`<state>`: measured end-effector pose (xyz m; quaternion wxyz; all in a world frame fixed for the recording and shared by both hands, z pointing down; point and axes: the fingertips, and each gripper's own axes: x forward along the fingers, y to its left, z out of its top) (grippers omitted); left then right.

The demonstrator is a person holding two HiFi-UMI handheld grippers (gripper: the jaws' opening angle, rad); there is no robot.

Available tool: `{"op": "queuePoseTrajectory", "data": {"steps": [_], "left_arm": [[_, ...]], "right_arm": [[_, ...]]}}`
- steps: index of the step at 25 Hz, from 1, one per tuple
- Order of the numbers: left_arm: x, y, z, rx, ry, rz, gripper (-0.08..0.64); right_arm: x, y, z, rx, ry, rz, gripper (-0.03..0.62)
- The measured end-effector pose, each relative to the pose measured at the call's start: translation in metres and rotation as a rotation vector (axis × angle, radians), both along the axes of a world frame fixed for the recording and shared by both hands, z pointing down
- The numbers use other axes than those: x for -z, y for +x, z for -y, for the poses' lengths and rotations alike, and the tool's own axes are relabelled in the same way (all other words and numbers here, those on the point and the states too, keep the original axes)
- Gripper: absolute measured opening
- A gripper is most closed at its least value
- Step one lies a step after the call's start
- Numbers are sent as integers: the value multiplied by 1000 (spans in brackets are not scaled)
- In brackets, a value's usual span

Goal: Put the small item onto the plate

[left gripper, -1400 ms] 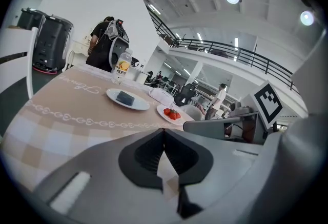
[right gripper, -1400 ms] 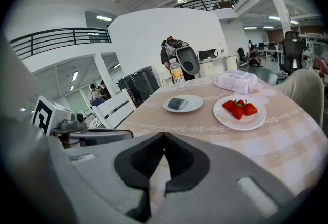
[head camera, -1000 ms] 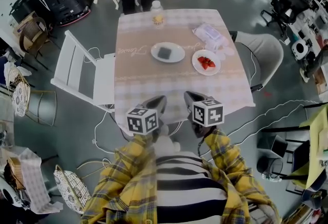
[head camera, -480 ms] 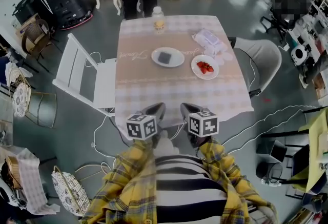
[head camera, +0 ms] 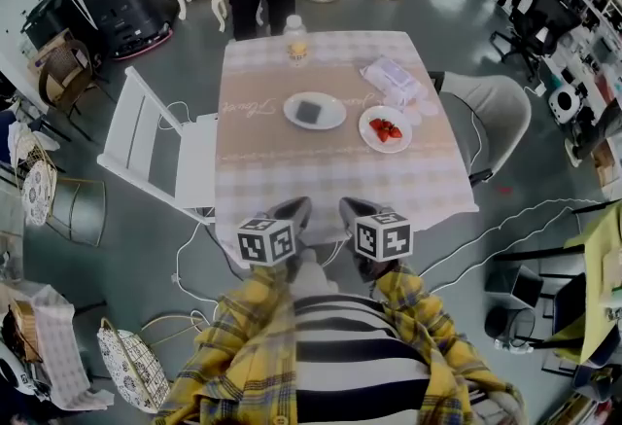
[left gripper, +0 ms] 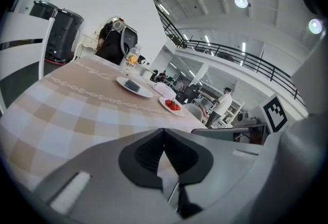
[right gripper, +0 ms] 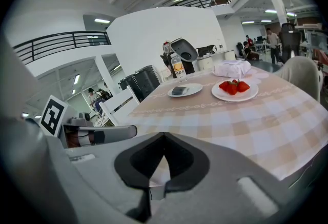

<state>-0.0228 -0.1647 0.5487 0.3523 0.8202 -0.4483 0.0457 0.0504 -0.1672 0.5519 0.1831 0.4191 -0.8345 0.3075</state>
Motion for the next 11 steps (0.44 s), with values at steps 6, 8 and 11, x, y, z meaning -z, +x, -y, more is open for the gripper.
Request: {"op": "queuePoseTrajectory", "data": {"steps": [6,8,11], "left_arm": [[-1,-2,3,3,-3,14,2],[-1,-3,4,6,-2,14,2],[-1,-2,7,4,4,12,2]], "right_arm": [[0,4,4,-18,-6,15,2],[-1,3,5,-13,-9,12,2],[-2,3,7,-8,-11,9,2]]}}
